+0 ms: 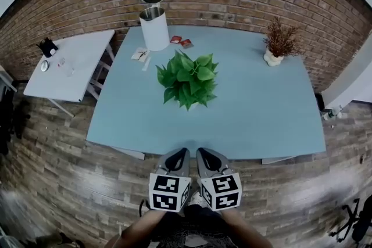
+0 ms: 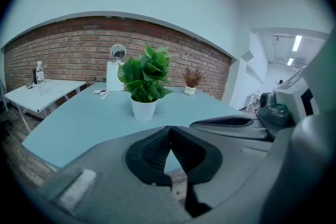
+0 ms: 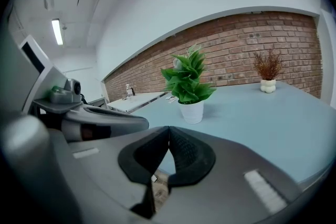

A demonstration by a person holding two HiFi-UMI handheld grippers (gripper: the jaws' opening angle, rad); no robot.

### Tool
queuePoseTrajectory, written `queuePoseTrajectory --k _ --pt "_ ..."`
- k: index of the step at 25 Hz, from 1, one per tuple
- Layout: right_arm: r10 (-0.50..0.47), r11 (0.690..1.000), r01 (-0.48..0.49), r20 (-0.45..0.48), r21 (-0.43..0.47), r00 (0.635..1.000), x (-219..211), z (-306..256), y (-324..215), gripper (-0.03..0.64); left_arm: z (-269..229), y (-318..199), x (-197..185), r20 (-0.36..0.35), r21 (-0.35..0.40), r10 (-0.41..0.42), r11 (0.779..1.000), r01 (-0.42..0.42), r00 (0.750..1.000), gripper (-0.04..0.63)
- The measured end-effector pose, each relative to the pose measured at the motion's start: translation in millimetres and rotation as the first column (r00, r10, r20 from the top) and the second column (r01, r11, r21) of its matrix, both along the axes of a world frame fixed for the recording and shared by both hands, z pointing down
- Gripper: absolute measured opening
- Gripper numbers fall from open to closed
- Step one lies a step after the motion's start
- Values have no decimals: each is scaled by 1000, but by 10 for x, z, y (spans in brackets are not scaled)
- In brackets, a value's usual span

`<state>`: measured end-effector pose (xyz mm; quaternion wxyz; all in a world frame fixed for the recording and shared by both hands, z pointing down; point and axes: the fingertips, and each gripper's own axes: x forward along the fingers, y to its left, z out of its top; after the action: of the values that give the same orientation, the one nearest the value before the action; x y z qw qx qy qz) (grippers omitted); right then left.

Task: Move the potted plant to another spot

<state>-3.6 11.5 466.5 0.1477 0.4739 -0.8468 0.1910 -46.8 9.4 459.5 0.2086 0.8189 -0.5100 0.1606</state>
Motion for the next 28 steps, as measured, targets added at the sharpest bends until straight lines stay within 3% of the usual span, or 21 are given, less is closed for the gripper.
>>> queuePoseTrajectory --k 9,19,28 --pt "-12 1000 12 1 -2 1000 35 44 -163 6 25 -102 25 14 -4 -16 1000 17 1000 3" --pt "0 1000 0 -24 22 1000 -176 76 -527 6 34 -440 -197 20 1 5 1000 -5 1000 3" --pt "74 997 -74 -68 15 995 -379 152 -945 41 70 -855 -481 12 -9 48 999 -48 999 3"
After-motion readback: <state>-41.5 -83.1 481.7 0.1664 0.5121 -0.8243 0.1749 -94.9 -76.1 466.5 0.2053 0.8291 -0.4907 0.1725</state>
